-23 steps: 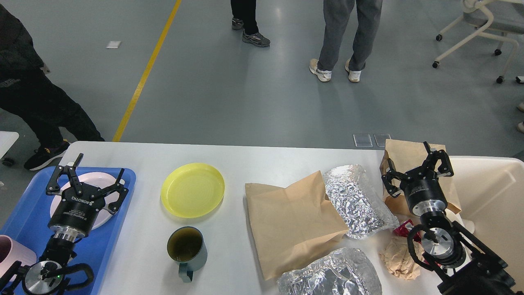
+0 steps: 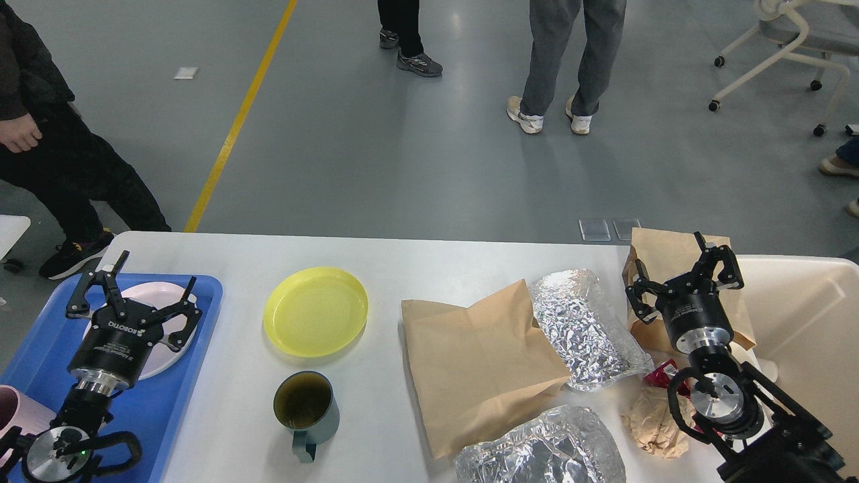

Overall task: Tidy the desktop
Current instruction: 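Lift the left gripper off the blue tray, then move the left gripper over the dark green mug and lower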

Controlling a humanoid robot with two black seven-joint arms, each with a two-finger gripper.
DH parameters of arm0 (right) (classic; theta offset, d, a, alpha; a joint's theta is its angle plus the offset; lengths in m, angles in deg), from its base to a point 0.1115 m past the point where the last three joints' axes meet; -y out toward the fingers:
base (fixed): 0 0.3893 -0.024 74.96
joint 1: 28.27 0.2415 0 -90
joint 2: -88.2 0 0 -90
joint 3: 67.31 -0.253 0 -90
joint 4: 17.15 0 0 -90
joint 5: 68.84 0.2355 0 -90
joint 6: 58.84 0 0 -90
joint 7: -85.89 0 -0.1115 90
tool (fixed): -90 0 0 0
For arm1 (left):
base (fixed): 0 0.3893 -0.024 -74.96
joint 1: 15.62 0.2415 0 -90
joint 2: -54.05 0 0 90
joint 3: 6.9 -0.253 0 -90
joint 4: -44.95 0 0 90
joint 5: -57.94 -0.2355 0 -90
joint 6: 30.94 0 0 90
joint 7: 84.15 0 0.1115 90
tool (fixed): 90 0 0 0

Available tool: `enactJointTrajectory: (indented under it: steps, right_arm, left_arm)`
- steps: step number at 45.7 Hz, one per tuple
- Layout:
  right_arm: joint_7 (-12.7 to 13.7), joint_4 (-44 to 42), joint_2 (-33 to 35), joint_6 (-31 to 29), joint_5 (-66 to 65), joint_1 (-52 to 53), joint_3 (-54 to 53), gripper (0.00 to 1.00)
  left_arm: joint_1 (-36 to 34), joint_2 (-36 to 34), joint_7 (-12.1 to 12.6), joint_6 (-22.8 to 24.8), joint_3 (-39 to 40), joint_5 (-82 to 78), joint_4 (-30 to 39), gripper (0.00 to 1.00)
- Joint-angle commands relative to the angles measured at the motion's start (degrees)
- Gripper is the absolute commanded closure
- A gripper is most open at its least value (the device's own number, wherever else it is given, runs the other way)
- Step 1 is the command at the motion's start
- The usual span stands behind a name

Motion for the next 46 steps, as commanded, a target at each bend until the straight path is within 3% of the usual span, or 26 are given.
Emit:
enactJointTrajectory:
  steps: [1, 5, 9, 17, 24, 34, 40, 46]
  right_arm:
    - [-0.02, -0.07, 0.01, -0.03, 0.0, 0.0, 0.0, 0.0]
    - [-0.02, 0.01, 0.01, -0.03, 0.0, 0.0, 0.0, 0.0]
    - [-0.02, -0.07, 0.01, 0.05, 0.0, 0.0, 0.0, 0.0]
    - [0.07, 0.01, 0.01, -0.03, 0.0, 0.0, 0.0, 0.0]
    - [-0.02, 0.01, 0.01, -0.03, 0.0, 0.0, 0.0, 0.0]
    - [-0.02, 0.01, 0.01, -0.03, 0.0, 0.0, 0.0, 0.0]
    - [0.07, 0.01, 0.01, -0.03, 0.0, 0.0, 0.0, 0.0]
    - [-0.02, 0.01, 0.01, 0.05, 0.0, 0.0, 0.0, 0.0]
  left_arm:
    - [-0.52, -4.19, -0.3, 0.11, -2.01, 0.18, -0.1, 0.03]
    - [-0.79, -6.56, -0.39, 0.11, -3.67, 0.36, 0.07, 0.03]
    - [-2.36, -10.95, -0.48, 0.37, -10.17, 0.36, 0.69, 0.03]
    - [-14.74, -25.45, -0.21, 0.72, -32.91, 0.36, 0.51, 0.03]
    - [-35.21, -33.19, -0.48, 4.06, -59.63, 0.36, 0.34, 0.03]
    - [-65.18, -33.73, -0.04, 4.85, -94.61, 0.27, 0.6, 0.03]
    - [-82.32, -29.17, 0.32, 5.21, -115.45, -0.17, 1.47, 0.03]
    - [-98.23, -21.61, 0.49, 5.56, -130.92, -0.43, 4.37, 0.03]
